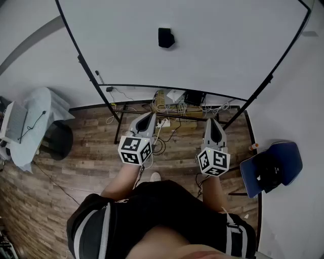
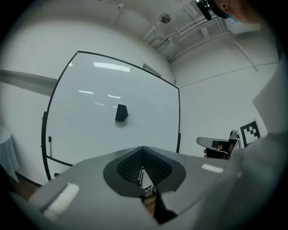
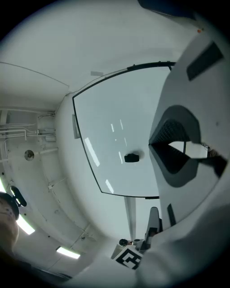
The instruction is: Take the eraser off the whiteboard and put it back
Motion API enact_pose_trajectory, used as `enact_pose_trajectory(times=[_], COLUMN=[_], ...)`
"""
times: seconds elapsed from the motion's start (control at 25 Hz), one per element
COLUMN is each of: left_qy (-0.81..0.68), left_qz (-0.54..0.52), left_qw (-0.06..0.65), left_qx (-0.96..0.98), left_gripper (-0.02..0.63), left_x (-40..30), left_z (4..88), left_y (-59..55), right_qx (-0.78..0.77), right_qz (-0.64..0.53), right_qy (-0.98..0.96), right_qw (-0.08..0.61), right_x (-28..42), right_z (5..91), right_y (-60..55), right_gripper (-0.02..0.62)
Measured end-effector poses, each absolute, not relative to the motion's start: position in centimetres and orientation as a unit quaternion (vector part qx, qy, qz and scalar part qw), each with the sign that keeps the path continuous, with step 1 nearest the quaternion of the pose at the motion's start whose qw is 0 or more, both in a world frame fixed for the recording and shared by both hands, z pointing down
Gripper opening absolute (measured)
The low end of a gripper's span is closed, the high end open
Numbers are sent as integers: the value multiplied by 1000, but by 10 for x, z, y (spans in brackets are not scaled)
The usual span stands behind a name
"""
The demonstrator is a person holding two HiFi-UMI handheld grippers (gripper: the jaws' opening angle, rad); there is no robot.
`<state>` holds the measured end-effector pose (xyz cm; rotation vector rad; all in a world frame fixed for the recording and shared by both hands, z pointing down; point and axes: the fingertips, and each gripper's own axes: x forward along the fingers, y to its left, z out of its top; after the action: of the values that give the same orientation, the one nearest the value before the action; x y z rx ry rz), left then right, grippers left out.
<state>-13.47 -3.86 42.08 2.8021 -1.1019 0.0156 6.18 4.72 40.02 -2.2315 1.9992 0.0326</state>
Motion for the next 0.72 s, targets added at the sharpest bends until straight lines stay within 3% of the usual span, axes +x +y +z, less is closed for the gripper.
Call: enact_pose_trajectory(times=[0.28,0.72], left_qy=[-370,-369], left_qz=[5,16], left_qw=[38,60], left_qx=[928,927], left_gripper=[9,9], left_x=[-121,-96], left_z=[409,426], left_y=[-22,2], right_qx=[-732,-713], right_qz=[13,-18], right_qy=[677,694], right_qw=[78,100], right_x=[72,91], right_z=[402,421], right_y=[60,81], right_gripper=[6,6])
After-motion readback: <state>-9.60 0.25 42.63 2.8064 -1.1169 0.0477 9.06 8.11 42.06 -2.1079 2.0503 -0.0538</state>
